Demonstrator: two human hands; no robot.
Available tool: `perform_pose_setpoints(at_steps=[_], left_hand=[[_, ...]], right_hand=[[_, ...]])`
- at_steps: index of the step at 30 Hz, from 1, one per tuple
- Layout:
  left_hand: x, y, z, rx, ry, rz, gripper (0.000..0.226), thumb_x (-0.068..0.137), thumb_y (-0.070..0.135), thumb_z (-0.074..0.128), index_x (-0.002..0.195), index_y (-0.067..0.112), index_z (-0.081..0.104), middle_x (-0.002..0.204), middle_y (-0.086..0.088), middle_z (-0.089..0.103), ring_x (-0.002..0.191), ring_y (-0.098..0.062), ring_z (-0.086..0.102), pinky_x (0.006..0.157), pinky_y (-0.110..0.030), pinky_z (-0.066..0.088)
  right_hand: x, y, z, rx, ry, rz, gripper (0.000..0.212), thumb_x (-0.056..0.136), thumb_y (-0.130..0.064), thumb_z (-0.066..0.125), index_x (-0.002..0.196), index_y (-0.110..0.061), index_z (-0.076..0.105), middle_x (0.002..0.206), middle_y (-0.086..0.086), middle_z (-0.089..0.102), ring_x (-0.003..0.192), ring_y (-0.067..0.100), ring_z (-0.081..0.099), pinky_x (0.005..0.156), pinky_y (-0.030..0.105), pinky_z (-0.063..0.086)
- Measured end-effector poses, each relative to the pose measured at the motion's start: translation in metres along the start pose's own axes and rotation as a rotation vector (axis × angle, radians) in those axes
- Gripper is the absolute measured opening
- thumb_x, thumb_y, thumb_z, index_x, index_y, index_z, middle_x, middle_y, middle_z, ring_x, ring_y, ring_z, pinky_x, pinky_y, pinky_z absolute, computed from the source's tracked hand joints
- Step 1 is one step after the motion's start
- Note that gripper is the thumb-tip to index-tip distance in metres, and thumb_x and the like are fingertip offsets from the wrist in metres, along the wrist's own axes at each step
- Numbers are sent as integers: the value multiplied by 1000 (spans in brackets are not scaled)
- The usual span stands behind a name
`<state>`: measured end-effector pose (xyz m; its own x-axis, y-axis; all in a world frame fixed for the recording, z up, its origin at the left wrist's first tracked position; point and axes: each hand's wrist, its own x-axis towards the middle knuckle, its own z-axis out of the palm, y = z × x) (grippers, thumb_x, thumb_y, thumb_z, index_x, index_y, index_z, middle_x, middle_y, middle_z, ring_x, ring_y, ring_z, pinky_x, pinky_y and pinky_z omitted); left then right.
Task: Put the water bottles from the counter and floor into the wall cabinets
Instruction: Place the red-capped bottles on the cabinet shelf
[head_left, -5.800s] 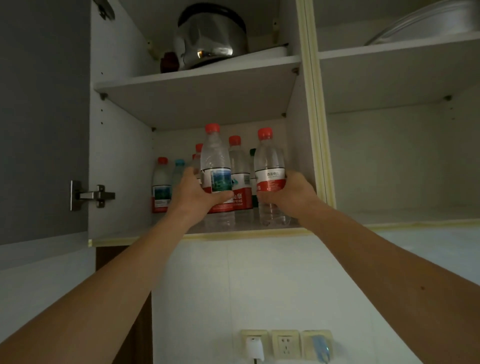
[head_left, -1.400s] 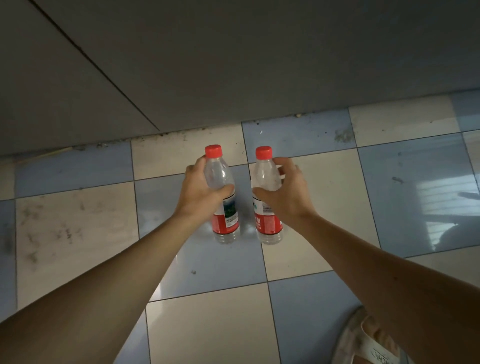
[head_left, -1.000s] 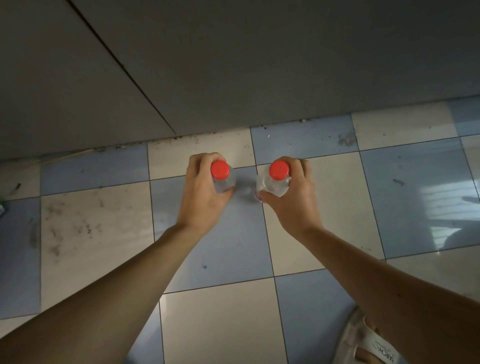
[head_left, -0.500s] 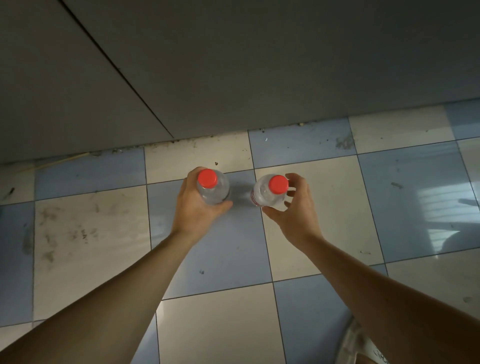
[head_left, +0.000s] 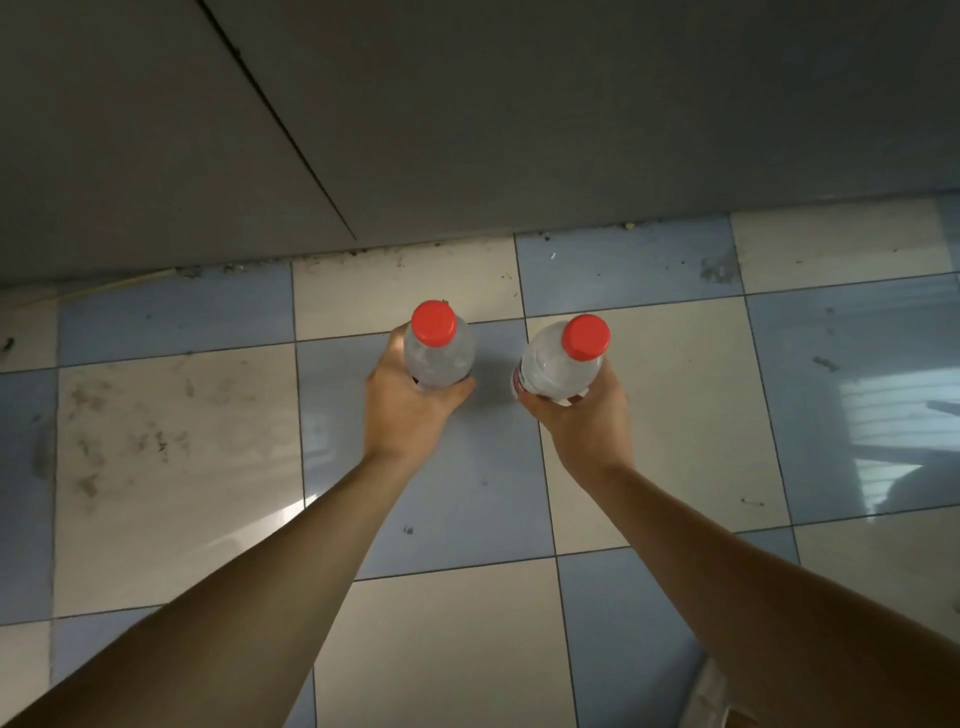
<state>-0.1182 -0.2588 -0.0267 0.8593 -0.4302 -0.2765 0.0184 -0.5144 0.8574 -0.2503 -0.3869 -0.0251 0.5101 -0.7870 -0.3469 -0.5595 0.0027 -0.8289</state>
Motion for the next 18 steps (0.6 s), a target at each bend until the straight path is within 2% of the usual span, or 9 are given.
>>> perform_pose_setpoints(at_steps=[3,7,10,13,15,18], left_hand=[[-17,30,-24,-7,-6,9,66,66,24,93,123,23,60,109,10,68,102,-10,65,87,-27,56],[-37,98,-74,-3,-13,26,65,67,26,93,123,19,60,104,11,67,98,-11,65,82,-17,55],[-54,168,-123,-7,4,35,64,68,27,92,123,18,60,105,6,69,97,-15,65,80,-18,53],[-76,243,-181,-20,9,36,60,67,28,93,118,20,62,102,8,70,95,-11,67,78,-21,53],[-92,293,-220,-25,19,37,55,65,29,93,111,26,63,95,13,70,89,-7,67,74,-20,53],[-116,370,-286,-68,41,64,48,64,30,94,98,35,61,87,17,70,82,-3,68,66,-11,51]], right_hand=[[-19,-34,-15,4,-10,-11,52,73,-22,89,113,-32,57,98,-18,66,93,-1,62,70,4,48],[-49,-112,-38,26,-62,-41,57,73,-22,89,120,-29,58,105,-14,67,97,3,64,76,7,50],[-74,-191,-61,66,-87,-74,52,73,-20,89,115,-30,60,102,-11,69,95,8,66,80,19,55],[-104,-280,-92,135,-135,-81,44,73,-18,89,108,-24,63,96,-5,73,91,14,70,79,37,61],[-124,-339,-117,146,-173,-97,45,73,-18,88,110,-25,64,97,-6,74,91,12,71,78,34,61],[-162,-429,-151,132,-201,-159,50,72,-23,89,113,-30,61,99,-10,72,93,7,70,73,19,57]])
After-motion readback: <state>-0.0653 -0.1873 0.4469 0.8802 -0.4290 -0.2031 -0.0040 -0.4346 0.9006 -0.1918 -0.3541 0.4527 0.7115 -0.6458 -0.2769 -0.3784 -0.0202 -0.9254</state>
